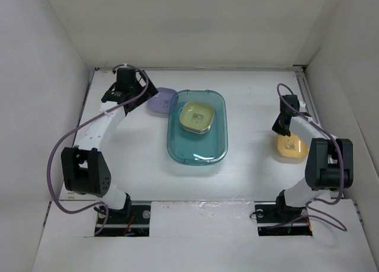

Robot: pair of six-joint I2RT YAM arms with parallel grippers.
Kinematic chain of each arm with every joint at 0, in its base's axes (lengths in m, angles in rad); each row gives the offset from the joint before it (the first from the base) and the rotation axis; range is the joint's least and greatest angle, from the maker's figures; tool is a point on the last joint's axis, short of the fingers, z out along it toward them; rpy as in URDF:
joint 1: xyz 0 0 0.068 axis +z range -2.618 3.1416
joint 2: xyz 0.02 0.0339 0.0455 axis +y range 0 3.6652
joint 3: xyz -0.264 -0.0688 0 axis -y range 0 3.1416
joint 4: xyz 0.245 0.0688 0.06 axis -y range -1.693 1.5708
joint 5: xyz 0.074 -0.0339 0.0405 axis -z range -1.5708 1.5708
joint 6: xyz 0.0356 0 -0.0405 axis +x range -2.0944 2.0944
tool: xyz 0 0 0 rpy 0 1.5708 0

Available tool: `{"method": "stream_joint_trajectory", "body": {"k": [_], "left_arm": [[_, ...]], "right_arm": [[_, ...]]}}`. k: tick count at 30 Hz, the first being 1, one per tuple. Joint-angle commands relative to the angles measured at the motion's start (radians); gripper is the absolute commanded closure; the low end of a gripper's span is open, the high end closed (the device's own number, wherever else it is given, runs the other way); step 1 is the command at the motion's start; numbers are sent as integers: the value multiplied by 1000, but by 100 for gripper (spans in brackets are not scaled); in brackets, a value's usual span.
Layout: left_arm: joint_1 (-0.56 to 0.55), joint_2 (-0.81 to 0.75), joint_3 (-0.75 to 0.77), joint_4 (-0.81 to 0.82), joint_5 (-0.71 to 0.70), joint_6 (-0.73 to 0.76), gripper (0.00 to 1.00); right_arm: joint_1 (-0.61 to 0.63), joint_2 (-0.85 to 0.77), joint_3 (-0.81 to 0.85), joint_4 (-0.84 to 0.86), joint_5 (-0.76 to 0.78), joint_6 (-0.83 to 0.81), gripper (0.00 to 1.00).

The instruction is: Place the plates into the plastic bin on the countertop

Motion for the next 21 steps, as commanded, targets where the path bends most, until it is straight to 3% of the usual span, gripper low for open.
{"method": "stream_joint_trajectory", "body": {"k": [1, 6, 10, 12, 15, 21], "left_arm": [[85, -53, -33, 45, 0, -79, 0], [119, -35, -43, 45, -123, -106, 0], [130, 68, 16, 6, -144, -97, 0], [141, 114, 26, 6, -100, -84, 0], [170, 179, 40, 41, -43, -75, 0], [180, 245, 40, 78, -7, -28, 0]], "right_arm": [[7, 60, 84, 23, -31, -7, 100], [149, -23, 229, -54, 71, -7, 100], [335, -64, 392, -63, -9, -132, 100], [465, -5, 482, -100, -69, -266, 100], [625, 90, 678, -167, -24, -358, 100], [786, 344, 956, -294, -94, -461, 100]]}}
